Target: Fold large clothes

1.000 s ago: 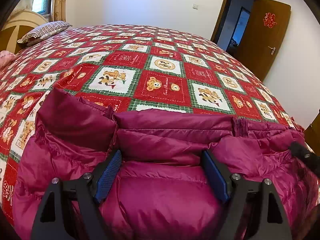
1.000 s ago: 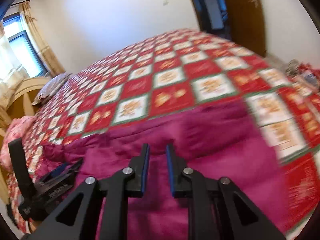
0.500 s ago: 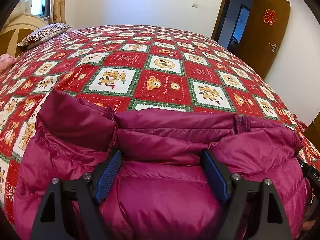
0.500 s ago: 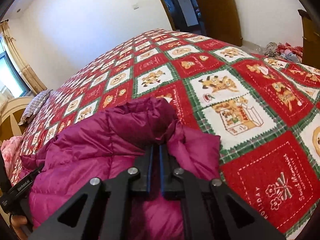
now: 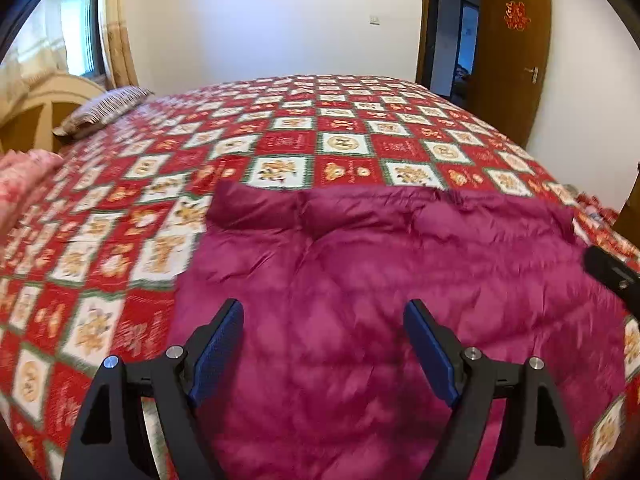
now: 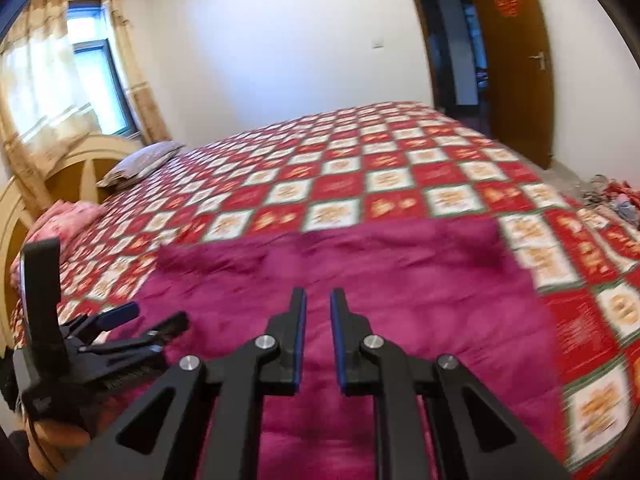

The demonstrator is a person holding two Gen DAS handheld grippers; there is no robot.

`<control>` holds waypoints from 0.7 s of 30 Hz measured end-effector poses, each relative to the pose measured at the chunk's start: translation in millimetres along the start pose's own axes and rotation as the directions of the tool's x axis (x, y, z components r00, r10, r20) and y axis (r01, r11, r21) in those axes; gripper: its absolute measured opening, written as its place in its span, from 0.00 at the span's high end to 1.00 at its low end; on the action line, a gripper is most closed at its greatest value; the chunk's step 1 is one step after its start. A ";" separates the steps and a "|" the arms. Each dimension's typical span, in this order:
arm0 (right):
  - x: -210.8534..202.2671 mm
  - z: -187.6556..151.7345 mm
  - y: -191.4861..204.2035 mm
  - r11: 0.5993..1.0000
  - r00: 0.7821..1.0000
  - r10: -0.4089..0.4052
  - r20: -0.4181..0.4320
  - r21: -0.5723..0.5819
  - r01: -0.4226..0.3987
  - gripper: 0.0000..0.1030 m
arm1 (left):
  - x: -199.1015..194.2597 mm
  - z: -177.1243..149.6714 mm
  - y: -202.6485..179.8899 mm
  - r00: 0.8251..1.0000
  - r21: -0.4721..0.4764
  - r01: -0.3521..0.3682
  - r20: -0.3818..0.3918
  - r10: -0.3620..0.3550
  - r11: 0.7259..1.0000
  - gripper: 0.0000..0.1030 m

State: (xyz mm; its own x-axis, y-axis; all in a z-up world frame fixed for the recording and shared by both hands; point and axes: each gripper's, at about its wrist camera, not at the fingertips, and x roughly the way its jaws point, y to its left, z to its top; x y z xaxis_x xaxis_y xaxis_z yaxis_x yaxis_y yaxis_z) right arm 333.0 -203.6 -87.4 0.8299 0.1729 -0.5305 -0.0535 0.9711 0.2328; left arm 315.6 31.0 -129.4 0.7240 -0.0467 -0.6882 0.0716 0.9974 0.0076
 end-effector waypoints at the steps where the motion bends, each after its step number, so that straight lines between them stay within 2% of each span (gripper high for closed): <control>1: 4.2 -3.6 6.5 1.000 1.000 0.005 -0.006 -0.007 -0.005 0.83 | -3.1 -3.3 1.5 1.000 0.009 -0.011 0.005 0.011 1.000 0.20; 5: 33.5 -18.4 14.3 1.000 0.997 0.010 -0.073 -0.004 -0.011 0.83 | -10.9 -14.5 7.4 1.000 0.035 -0.021 0.008 0.020 0.999 0.20; 8: 57.8 -35.1 11.7 1.000 0.988 -0.023 -0.154 -0.007 0.022 0.86 | -13.1 -19.8 15.4 1.000 0.006 0.020 0.012 -0.020 1.000 0.20; 10: 63.7 -46.4 6.7 1.000 0.988 -0.029 -0.150 -0.003 0.029 0.88 | -17.0 -23.7 22.7 0.998 -0.032 0.049 0.028 -0.048 0.998 0.20; 13: 61.4 -58.1 13.7 0.996 0.992 -0.064 -0.113 -0.073 0.056 0.89 | -22.9 -29.4 39.0 0.995 -0.107 0.095 0.051 -0.090 0.990 0.20; 18: 57.5 -57.3 13.8 0.996 0.991 -0.064 -0.118 -0.069 0.056 0.89 | -50.2 -43.6 70.3 0.986 -0.204 0.137 0.126 -0.113 0.969 0.20; 21: 59.7 -49.8 16.5 0.994 0.986 -0.070 -0.153 -0.089 0.057 0.89 | -63.2 -52.1 83.7 0.980 -0.244 0.164 0.152 -0.130 0.956 0.20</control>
State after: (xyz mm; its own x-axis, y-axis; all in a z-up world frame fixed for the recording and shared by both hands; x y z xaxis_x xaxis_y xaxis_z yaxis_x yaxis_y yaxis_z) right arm 354.0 -169.1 -155.9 0.7369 0.1279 -0.6638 -0.0557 0.9901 0.1289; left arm 240.1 120.3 -123.1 0.8044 -0.1834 -0.5651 0.0201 0.9590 -0.2827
